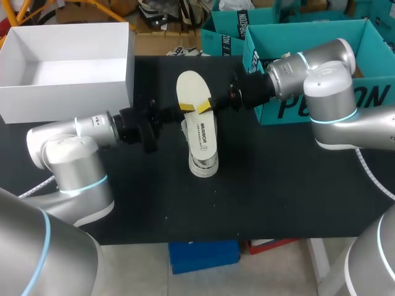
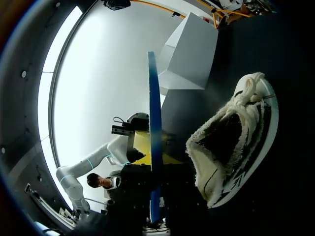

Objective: Take the shoe out of the shoebox, open the shoe tongue, remove and reinsert the insole, then place the shoe into the shoebox

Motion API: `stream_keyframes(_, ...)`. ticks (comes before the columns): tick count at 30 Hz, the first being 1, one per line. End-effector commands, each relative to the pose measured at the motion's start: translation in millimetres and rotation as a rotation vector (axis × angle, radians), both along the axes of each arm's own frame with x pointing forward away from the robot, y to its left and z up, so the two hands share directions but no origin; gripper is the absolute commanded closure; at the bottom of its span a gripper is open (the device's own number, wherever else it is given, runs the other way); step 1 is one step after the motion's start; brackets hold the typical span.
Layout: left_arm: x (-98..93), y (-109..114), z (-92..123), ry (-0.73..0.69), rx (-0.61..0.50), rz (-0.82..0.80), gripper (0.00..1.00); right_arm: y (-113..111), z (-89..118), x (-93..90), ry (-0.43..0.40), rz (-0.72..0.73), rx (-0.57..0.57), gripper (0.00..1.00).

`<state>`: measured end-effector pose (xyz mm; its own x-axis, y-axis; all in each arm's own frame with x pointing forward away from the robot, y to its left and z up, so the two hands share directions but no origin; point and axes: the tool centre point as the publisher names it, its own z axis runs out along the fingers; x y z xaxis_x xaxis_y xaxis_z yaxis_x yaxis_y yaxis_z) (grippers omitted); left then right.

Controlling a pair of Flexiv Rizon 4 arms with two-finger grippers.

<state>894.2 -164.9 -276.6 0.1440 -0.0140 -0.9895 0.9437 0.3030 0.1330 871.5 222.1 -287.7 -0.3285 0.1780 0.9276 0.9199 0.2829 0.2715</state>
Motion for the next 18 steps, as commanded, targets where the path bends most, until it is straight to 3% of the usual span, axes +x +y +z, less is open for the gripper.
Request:
stream_keyframes(1, 0.4, 0.2, -1.6, -0.001, 0.004, -0.011, 1.0, 0.0, -0.8, 0.8, 0.003, -0.004, -0.001, 0.53)
stream_keyframes(2, 0.4, 0.2, -1.6, -0.001, 0.005, -0.013, 1.0, -1.1, -0.5, 0.9, 0.003, -0.014, 0.002, 0.0)
stream_keyframes(9, -5.6, 0.9, -1.2, 0.047, 0.036, -0.039, 1.0, -15.2, 8.1, -9.8, -0.017, -0.077, -0.074, 0.0)
stream_keyframes(18, -23.3, 5.3, -3.3, 0.231, 0.14, -0.054, 1.0, -43.7, 15.8, -29.9, -0.022, -0.183, -0.149, 0.0)
